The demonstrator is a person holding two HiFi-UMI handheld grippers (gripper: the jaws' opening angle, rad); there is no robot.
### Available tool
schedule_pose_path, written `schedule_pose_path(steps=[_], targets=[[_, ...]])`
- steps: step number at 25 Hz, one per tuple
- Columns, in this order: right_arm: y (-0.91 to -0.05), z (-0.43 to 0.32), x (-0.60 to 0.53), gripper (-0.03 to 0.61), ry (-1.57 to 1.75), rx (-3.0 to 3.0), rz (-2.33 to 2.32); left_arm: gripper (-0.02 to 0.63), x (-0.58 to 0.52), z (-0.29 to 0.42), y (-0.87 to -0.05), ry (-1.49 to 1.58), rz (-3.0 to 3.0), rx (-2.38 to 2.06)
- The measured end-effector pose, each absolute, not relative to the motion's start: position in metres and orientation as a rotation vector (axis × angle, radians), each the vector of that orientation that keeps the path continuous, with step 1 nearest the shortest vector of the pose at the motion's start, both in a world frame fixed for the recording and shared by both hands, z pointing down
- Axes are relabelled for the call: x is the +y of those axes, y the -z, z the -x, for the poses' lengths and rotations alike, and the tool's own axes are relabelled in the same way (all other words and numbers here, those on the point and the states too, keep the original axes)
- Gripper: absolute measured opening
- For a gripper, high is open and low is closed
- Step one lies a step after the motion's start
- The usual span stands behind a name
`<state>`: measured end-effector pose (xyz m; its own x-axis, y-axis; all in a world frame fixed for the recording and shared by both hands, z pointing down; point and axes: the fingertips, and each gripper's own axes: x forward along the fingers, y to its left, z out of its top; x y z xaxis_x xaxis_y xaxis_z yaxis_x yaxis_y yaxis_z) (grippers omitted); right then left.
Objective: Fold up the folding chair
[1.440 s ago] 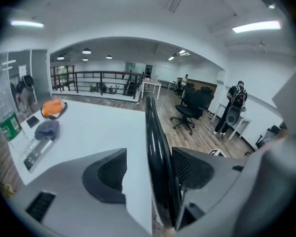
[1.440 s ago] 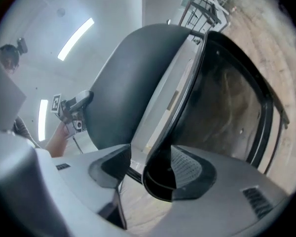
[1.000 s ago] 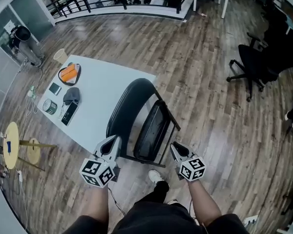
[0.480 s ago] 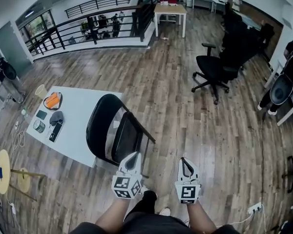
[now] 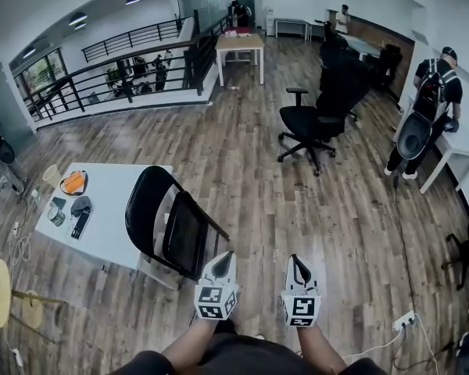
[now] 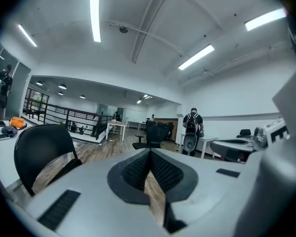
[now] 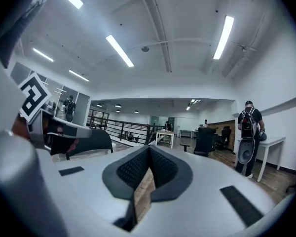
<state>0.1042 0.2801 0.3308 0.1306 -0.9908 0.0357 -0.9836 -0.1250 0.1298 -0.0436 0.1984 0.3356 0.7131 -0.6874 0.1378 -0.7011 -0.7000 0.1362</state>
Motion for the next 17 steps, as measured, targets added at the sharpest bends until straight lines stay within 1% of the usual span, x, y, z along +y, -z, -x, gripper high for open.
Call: schedule_pose_path(steps=[4, 10, 17], targets=[[-0.324, -0.093, 0.288, 0.014, 0.111, -2.015, -2.278, 0.005, 0.206, 0.046, -0.324, -0.109, -2.776, -1.088], [-0.320, -0.062, 0.290, 0.014, 0.145, -2.066, -2.243, 0.005, 0.215, 0.070, -0.319, -0.114, -2.759, -1.104], [-0.308, -0.056, 0.295, 0.014, 0.167, -2.034, -2.263, 0.005, 0.221, 0.083, -0.309, -0.117, -2.770, -1.125]])
